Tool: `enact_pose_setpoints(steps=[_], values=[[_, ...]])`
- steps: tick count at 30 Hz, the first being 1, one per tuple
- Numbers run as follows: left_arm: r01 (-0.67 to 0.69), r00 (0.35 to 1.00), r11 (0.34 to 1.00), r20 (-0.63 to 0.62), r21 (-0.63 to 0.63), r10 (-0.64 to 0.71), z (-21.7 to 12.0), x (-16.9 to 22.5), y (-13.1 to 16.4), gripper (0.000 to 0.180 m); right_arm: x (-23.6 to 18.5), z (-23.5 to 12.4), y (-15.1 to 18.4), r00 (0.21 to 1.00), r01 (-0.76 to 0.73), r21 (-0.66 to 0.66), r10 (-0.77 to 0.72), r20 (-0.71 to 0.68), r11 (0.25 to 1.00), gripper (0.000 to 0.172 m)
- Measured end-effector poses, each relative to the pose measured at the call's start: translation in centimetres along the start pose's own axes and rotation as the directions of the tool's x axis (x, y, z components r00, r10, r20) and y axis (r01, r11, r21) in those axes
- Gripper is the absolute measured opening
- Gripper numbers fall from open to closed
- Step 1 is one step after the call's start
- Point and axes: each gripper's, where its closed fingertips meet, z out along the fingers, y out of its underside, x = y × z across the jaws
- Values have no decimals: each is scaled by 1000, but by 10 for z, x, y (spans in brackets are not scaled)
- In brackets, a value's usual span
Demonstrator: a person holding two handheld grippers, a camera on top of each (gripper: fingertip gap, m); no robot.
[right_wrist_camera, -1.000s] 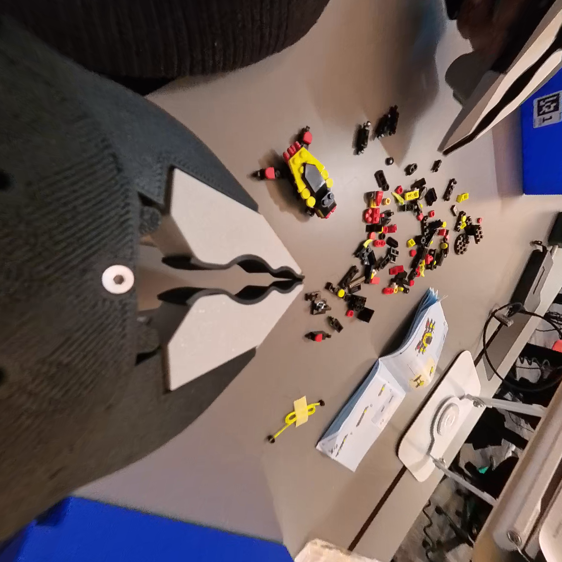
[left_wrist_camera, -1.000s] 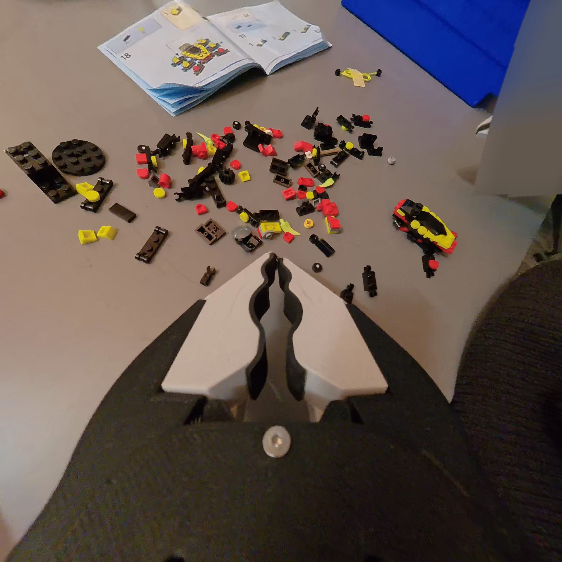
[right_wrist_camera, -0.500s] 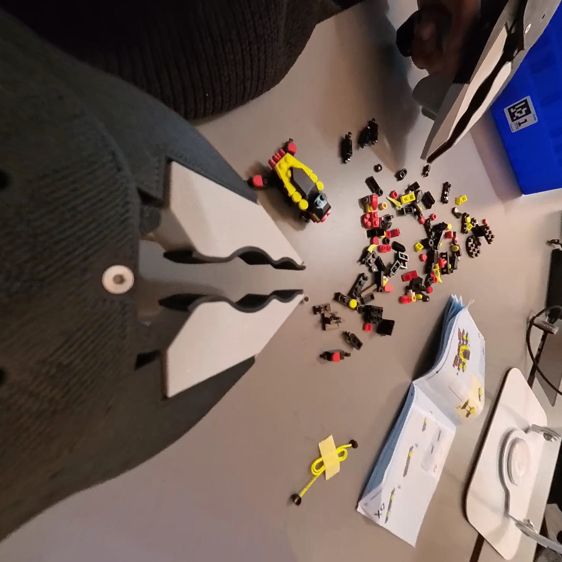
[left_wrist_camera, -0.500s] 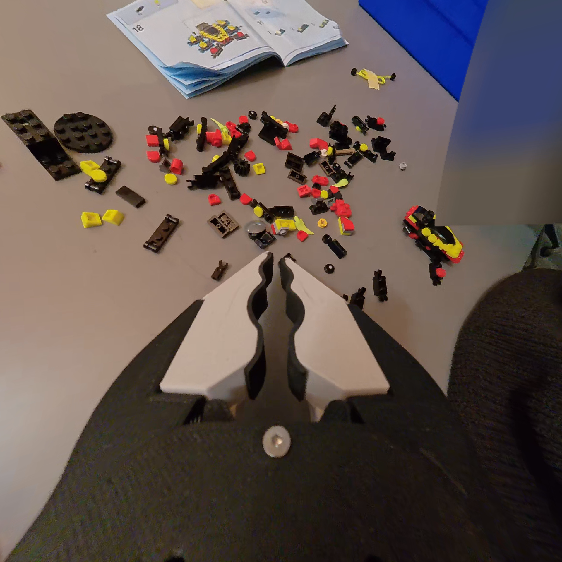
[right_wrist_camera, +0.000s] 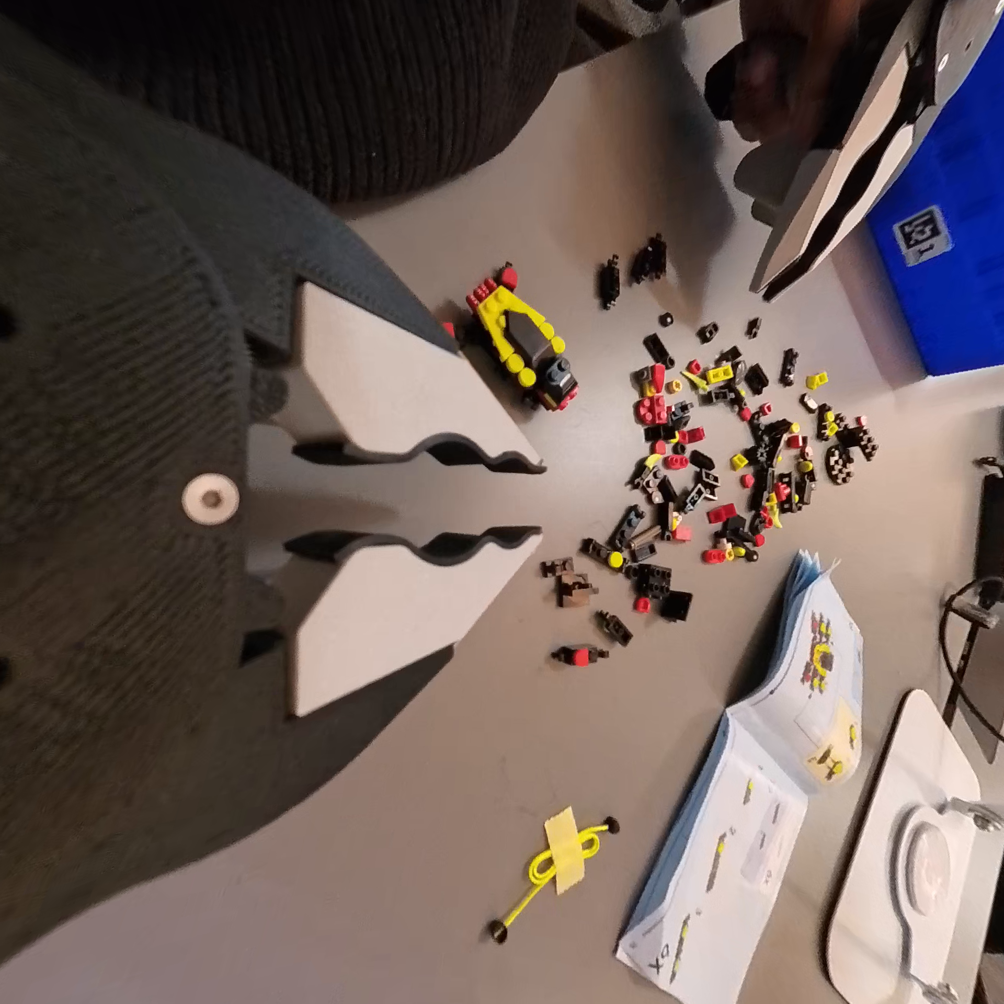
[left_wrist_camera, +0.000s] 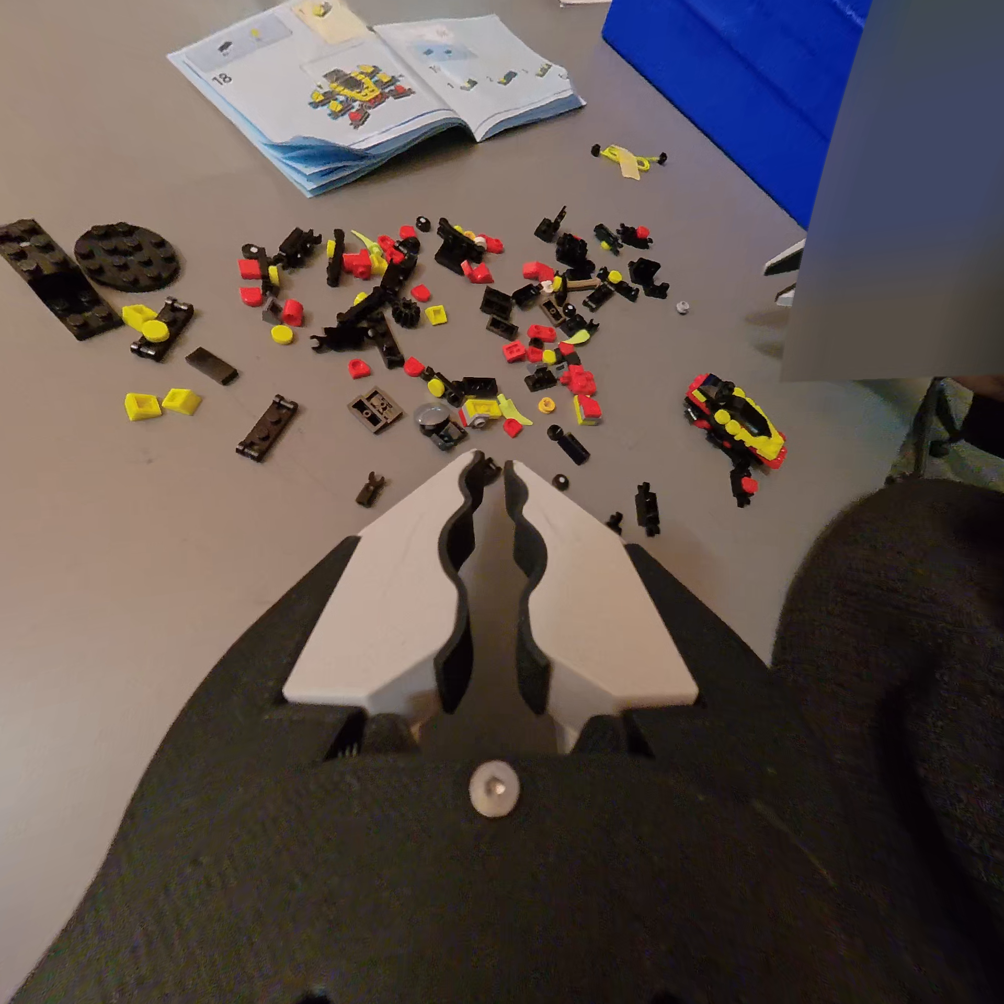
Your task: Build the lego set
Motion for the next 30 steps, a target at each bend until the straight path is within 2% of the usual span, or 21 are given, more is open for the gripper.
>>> enact_pose_setpoints(steps=[15, 18, 22, 25, 26, 30], values=[[-115, 993, 993, -34, 14, 116, -4, 28, -3, 5, -30, -15, -19, 996, 68, 82, -72, 52, 994, 16], [-129, 991, 992, -24, 11, 130, -4, 29, -3, 3, -24, -21, -24, 992, 127, 103, -127, -15, 986, 1], [-113, 992, 994, -51, 2, 113, -5, 34, -1, 0, -14, -33, -34, 979, 185, 160, -167, -120, 970, 1], [-124, 991, 992, -55, 24, 125, -6, 37, -4, 0, -5, -33, -29, 963, 223, 120, -199, -183, 967, 8], [-127, 991, 991, -39, 30, 128, -6, 35, -4, 0, -1, -33, -29, 954, 237, 117, -208, -215, 965, 3], [-83, 995, 996, 58, 44, 80, -7, 21, -9, 0, 15, -33, -38, 858, 401, 108, -332, -392, 910, 0]])
